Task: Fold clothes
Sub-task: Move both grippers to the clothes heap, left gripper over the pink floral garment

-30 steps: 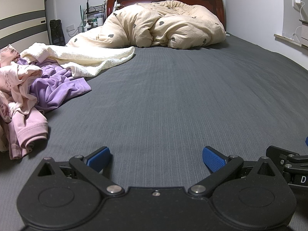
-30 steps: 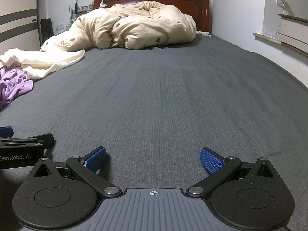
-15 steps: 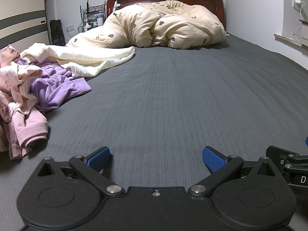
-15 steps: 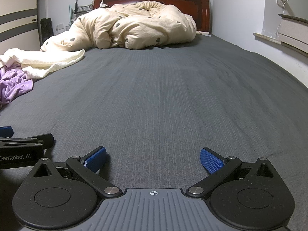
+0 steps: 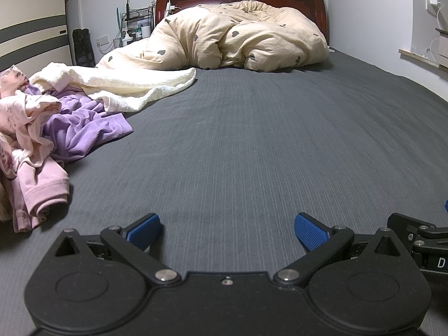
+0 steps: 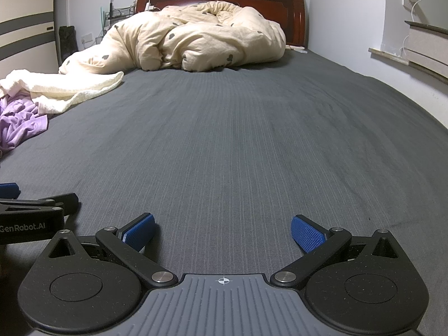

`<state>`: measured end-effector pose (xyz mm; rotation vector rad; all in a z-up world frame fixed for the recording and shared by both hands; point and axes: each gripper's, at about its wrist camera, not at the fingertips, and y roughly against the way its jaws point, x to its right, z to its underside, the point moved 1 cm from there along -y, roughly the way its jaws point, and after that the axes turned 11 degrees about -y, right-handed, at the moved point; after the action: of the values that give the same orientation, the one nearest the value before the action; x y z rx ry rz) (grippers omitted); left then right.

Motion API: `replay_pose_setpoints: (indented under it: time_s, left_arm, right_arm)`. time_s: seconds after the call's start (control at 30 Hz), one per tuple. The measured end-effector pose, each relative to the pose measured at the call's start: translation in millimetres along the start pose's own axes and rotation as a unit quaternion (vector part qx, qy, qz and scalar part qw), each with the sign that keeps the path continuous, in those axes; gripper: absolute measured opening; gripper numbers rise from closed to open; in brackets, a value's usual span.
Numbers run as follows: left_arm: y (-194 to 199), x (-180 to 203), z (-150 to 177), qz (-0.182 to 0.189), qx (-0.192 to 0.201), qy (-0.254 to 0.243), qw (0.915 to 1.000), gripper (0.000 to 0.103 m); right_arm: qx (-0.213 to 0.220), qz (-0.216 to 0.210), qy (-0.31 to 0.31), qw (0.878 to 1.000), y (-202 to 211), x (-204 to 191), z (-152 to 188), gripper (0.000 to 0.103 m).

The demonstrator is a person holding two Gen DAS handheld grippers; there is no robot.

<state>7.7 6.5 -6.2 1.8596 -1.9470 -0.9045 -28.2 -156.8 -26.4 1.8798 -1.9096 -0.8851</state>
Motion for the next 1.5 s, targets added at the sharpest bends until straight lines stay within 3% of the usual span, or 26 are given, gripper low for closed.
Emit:
replay_pose_setpoints:
  time_s: [0.5,0.67,0.9,1.0,1.23,1.33,1.5]
  left_arm:
    - [0.9,-32.9,7.1,-0.004,-0.007,0.006,0.9999,0.103]
    - [17.4,-72.3,7.2,-0.023,-0.001,0.029,0.9993,0.103]
    - [48.3,-162.8,8.0,-0.072,0.032,0.068,0.9945,0.103]
    - [57.9,-197.0,8.0,-0.106,0.043,0.084,0.9898,0.103]
    - [67.5,-265.1,17.3,-0.133,0.051,0.133,0.9808,0.100]
    - [65.2,-289.7,23.8,-0.140,0.054,0.160,0.9756,0.099]
    - [53.3,-309.8,31.3,-0.154,0.036,0.172,0.9723,0.080]
  right_arm:
    - [-0.001,-0.013,0.024,1.000,12.7,-15.9,-2.3,0.103]
    - [0.007,-0.040,0.064,0.997,34.2,-50.5,-9.1,0.103]
    - [0.006,-0.106,0.087,0.991,45.5,-117.2,-36.8,0.102]
    - [0.005,-0.154,0.101,0.983,49.5,-152.4,-49.5,0.102]
    - [-0.004,-0.248,0.132,0.960,52.2,-224.2,-84.4,0.095]
    - [-0.012,-0.286,0.161,0.945,49.2,-263.4,-100.1,0.077]
    - [-0.011,-0.305,0.215,0.928,48.4,-320.2,-111.7,0.074]
